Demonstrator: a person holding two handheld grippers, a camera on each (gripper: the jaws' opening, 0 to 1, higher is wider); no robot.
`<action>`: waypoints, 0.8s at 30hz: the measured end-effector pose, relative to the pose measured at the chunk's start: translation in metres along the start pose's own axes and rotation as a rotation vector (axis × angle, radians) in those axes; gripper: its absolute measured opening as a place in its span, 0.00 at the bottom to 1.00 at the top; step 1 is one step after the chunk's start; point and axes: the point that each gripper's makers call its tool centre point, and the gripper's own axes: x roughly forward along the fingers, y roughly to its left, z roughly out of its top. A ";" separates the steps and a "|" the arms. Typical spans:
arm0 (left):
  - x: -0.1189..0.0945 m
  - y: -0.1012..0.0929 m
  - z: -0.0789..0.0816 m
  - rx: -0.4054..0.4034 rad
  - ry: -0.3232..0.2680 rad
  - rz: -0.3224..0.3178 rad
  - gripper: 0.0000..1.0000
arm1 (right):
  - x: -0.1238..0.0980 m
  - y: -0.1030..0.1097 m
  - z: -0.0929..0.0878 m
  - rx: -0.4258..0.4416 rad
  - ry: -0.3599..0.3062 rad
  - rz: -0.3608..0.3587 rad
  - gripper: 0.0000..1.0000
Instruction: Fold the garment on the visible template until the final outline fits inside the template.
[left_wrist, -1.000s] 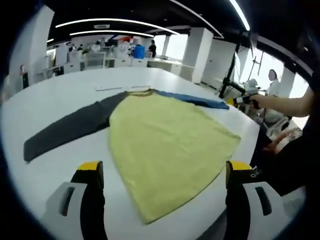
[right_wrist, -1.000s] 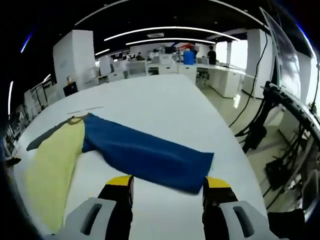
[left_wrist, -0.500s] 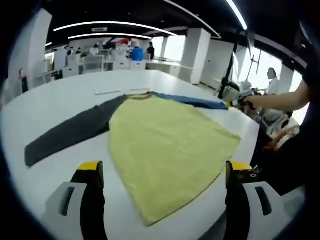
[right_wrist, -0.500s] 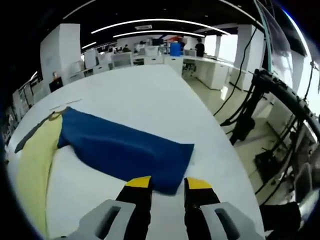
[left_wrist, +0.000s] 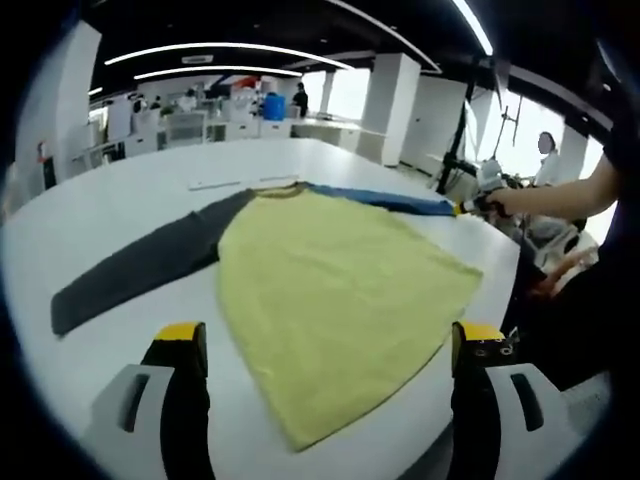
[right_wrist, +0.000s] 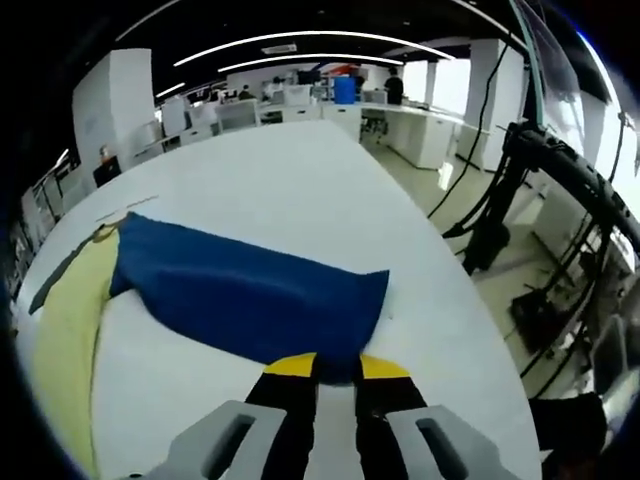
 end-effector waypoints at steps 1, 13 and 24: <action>0.000 0.000 0.000 0.000 -0.001 0.000 0.99 | 0.000 -0.001 0.000 0.001 -0.002 -0.003 0.08; -0.001 -0.002 0.003 0.017 -0.008 -0.012 0.99 | -0.004 0.004 0.011 0.007 -0.035 0.010 0.00; 0.000 -0.005 0.003 0.025 -0.011 -0.026 0.99 | -0.015 0.033 0.052 -0.018 -0.130 0.077 0.00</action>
